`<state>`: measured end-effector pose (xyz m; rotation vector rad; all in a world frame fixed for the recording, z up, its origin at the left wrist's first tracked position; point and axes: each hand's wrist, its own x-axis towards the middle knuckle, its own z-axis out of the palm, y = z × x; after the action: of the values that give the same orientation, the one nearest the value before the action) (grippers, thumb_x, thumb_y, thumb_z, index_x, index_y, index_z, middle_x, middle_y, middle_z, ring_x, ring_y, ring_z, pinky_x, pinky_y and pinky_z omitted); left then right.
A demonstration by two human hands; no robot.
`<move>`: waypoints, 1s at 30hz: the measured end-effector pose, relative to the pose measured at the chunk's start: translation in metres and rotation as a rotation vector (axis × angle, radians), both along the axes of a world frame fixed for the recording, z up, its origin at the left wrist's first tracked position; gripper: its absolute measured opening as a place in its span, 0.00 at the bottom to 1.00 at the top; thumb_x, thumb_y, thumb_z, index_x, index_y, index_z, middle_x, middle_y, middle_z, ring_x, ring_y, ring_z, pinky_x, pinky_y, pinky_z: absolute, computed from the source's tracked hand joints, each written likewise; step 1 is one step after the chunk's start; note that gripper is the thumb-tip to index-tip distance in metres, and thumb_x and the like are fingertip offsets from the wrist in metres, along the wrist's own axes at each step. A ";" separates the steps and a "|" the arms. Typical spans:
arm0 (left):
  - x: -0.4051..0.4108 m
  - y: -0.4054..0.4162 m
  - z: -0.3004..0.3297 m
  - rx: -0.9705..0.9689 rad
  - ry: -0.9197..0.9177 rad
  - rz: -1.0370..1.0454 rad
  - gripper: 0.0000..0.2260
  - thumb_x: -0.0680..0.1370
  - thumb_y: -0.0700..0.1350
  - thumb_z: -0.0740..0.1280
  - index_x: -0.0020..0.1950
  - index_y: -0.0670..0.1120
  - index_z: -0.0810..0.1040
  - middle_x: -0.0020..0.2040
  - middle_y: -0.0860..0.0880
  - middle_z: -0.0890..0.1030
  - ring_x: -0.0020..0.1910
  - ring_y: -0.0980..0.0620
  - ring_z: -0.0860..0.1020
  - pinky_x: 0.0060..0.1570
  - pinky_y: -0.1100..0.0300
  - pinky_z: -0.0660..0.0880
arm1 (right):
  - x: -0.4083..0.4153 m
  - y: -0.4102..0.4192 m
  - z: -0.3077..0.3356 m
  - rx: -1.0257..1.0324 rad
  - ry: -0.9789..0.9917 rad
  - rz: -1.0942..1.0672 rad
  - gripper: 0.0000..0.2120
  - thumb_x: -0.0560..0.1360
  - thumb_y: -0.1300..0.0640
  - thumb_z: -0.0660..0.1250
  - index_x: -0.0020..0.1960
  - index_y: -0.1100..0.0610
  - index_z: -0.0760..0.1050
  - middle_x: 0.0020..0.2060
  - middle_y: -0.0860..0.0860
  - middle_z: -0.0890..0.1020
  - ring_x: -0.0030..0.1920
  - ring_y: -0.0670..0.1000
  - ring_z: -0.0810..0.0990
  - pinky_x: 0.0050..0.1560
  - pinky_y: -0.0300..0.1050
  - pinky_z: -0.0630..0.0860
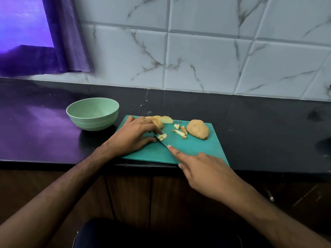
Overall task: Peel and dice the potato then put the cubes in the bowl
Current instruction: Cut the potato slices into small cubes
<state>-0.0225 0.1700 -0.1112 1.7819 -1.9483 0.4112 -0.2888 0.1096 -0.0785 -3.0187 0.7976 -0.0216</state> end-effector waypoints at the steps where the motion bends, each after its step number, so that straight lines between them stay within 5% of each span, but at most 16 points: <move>1: 0.001 -0.001 -0.001 0.014 0.014 0.002 0.11 0.77 0.52 0.74 0.59 0.57 0.81 0.57 0.63 0.79 0.60 0.59 0.75 0.53 0.52 0.65 | -0.002 -0.006 0.004 0.107 -0.015 -0.010 0.25 0.87 0.46 0.50 0.80 0.31 0.46 0.36 0.46 0.68 0.34 0.45 0.68 0.36 0.46 0.69; 6: 0.000 0.001 -0.002 -0.032 0.079 0.027 0.19 0.76 0.56 0.73 0.65 0.56 0.75 0.56 0.62 0.78 0.54 0.62 0.75 0.55 0.56 0.64 | -0.014 -0.016 0.019 0.350 -0.119 0.027 0.23 0.86 0.46 0.53 0.77 0.28 0.53 0.30 0.47 0.74 0.28 0.46 0.72 0.40 0.56 0.79; 13: -0.002 0.003 -0.002 -0.057 0.028 0.117 0.17 0.75 0.64 0.69 0.55 0.55 0.73 0.49 0.60 0.75 0.50 0.58 0.74 0.50 0.55 0.61 | -0.001 -0.022 0.008 0.209 -0.089 0.004 0.24 0.86 0.45 0.51 0.79 0.30 0.49 0.34 0.46 0.73 0.32 0.46 0.71 0.32 0.40 0.66; 24: 0.002 0.000 -0.003 -0.007 -0.049 0.096 0.17 0.76 0.68 0.59 0.47 0.58 0.79 0.50 0.58 0.79 0.52 0.55 0.77 0.47 0.54 0.62 | 0.001 -0.009 -0.006 0.065 -0.051 -0.001 0.26 0.86 0.46 0.49 0.80 0.32 0.42 0.36 0.45 0.70 0.34 0.45 0.69 0.32 0.40 0.61; 30: -0.002 0.000 -0.001 -0.009 -0.033 0.069 0.15 0.79 0.63 0.64 0.61 0.58 0.74 0.56 0.60 0.75 0.55 0.57 0.75 0.53 0.50 0.68 | 0.001 -0.009 0.000 0.018 -0.016 0.008 0.27 0.86 0.46 0.49 0.80 0.34 0.41 0.36 0.44 0.67 0.34 0.44 0.66 0.35 0.43 0.64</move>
<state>-0.0243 0.1701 -0.1124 1.8517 -1.9086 0.4749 -0.2882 0.1010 -0.0788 -3.0007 0.7804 -0.0378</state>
